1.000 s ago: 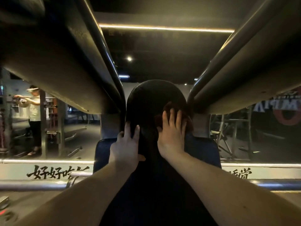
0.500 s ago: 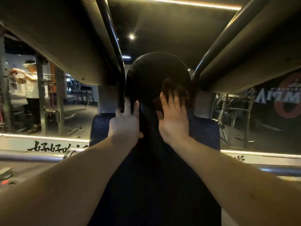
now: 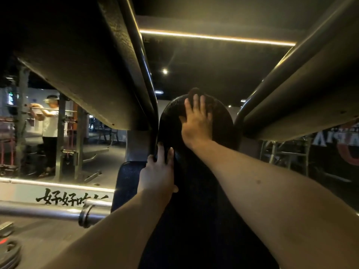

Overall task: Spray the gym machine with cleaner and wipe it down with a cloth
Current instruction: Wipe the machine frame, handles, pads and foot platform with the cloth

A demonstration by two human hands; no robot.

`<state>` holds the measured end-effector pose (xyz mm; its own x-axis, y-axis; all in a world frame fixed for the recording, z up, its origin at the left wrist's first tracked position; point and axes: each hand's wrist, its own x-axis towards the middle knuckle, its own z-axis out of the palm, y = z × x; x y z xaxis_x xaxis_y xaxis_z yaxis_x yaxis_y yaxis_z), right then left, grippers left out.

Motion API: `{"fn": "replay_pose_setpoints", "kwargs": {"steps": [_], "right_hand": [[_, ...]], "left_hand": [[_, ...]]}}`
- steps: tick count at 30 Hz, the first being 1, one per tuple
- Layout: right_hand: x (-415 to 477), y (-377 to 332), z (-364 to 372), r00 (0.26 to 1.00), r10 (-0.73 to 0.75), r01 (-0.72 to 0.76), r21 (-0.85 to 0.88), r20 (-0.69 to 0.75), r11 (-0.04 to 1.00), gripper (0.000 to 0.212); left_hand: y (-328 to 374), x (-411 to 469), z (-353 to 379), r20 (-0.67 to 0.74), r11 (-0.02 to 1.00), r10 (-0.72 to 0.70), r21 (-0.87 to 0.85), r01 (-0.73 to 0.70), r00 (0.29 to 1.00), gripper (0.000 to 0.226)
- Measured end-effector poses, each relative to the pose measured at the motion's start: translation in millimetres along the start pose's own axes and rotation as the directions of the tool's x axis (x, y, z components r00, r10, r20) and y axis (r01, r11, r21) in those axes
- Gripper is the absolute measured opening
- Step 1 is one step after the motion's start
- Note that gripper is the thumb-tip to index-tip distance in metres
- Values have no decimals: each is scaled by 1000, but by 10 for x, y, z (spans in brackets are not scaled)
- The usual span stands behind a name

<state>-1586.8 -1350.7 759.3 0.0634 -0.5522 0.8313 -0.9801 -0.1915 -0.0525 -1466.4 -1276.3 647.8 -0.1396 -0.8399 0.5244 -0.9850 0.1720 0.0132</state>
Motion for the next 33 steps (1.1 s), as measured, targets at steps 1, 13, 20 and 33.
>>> {"fn": "replay_pose_setpoints", "kwargs": {"steps": [1, 13, 20, 33], "right_hand": [[-82, -75, 20, 996, -83, 83, -13, 26, 996, 62], [45, 32, -114, 976, -200, 205, -56, 83, 977, 62], [-151, 439, -216, 949, -291, 300, -65, 124, 952, 64], [-2122, 647, -17, 960, -197, 209, -39, 199, 977, 65]], "left_hand": [[-8, -3, 2, -2, 1000, 5, -1, -5, 1000, 116], [-21, -44, -33, 3, 1000, 1, -9, -1, 1000, 113], [-26, -71, -52, -18, 999, 4, 35, -3, 1000, 115], [20, -84, -17, -3, 999, -34, 10, 34, 999, 116]]}}
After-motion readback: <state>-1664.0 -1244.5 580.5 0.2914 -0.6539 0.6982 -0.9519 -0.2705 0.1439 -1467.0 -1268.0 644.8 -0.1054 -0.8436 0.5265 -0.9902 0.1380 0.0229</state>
